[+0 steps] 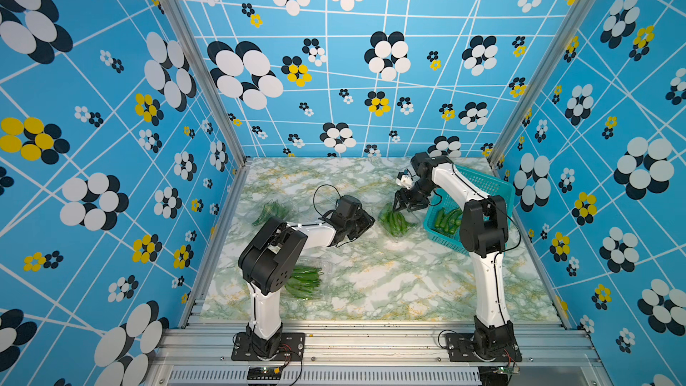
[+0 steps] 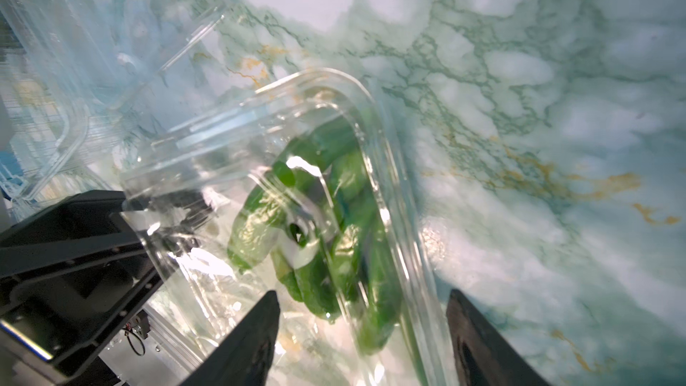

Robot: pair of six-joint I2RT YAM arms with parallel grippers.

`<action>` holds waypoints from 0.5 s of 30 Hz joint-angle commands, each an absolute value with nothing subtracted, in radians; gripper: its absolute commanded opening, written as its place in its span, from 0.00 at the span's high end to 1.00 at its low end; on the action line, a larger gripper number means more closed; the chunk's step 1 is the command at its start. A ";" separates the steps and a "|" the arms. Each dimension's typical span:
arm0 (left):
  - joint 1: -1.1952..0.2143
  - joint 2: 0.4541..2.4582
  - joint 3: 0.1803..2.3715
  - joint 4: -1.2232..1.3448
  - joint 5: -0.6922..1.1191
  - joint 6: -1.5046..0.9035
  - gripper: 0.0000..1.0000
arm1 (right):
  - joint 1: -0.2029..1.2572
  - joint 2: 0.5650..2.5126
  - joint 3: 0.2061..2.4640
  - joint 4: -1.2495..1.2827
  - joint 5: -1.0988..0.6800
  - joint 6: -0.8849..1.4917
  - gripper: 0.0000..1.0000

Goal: Take small green peppers out of containers
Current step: Open the packing box at the center of the board.

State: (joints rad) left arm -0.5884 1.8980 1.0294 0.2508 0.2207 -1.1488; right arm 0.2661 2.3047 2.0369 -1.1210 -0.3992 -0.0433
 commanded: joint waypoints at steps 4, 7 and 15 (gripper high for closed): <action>-0.582 1.824 1.025 0.228 0.226 -1.131 0.53 | 0.272 2.279 2.039 -1.122 -0.427 -0.033 0.27; -0.581 1.831 1.028 0.234 0.228 -1.131 0.53 | 0.272 2.284 2.039 -1.120 -0.430 -0.033 0.27; -0.581 1.845 1.028 0.223 0.232 -1.123 0.54 | 0.272 2.293 2.045 -1.121 -0.438 -0.034 0.28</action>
